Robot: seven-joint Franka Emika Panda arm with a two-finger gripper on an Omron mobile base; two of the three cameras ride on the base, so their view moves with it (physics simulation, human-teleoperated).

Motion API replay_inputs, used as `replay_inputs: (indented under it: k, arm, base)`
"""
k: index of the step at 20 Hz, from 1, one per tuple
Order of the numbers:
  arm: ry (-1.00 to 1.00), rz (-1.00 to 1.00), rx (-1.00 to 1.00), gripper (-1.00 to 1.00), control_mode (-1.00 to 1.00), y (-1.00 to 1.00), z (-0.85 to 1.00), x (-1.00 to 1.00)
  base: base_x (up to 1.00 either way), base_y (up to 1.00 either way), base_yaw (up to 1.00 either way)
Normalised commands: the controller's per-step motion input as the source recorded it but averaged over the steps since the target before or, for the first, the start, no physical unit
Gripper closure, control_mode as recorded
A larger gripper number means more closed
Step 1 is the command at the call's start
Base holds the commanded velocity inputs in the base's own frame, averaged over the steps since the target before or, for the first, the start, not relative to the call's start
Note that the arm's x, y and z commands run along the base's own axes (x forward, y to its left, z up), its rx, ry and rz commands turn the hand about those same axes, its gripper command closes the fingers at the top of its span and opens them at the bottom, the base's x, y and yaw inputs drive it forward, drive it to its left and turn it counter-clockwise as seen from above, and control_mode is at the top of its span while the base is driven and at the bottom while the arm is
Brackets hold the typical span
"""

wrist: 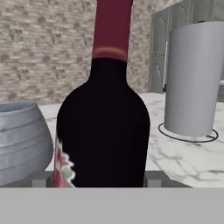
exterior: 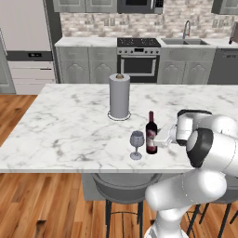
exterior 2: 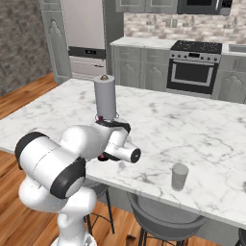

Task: There is a wine glass and glass cup on the dining counter. Place the wine bottle next to the wine glass and the juice bottle next to the glass cup.

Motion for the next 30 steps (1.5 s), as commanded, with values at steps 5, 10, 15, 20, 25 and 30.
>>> replay_inputs:
  k: [5, 10, 15, 20, 25, 30]
  arm:
    - [-0.02, 0.04, 0.00, 1.00, -1.00, 0.00, -0.28, -0.17]
    - [-0.06, 0.02, 0.00, 1.00, -1.00, 0.00, -0.28, -0.20]
    - [-0.05, 0.00, 0.00, 1.00, -1.00, 0.01, -0.30, -0.19]
    - [0.00, 0.00, 0.00, 1.00, -1.00, 0.00, -0.28, -0.03]
    - [0.00, 0.00, 0.00, 1.00, -1.00, 0.00, -0.32, -0.02]
    - [0.00, 0.00, -0.01, 1.00, -1.00, 0.00, -0.34, -0.01]
  base:
    - [0.00, 0.00, 0.00]
    - [0.00, 0.00, 0.00]
    - [0.00, 0.00, 0.00]
    - [0.00, 0.00, 0.00]
    - [0.00, 0.00, 0.00]
    - [0.00, 0.00, 0.00]
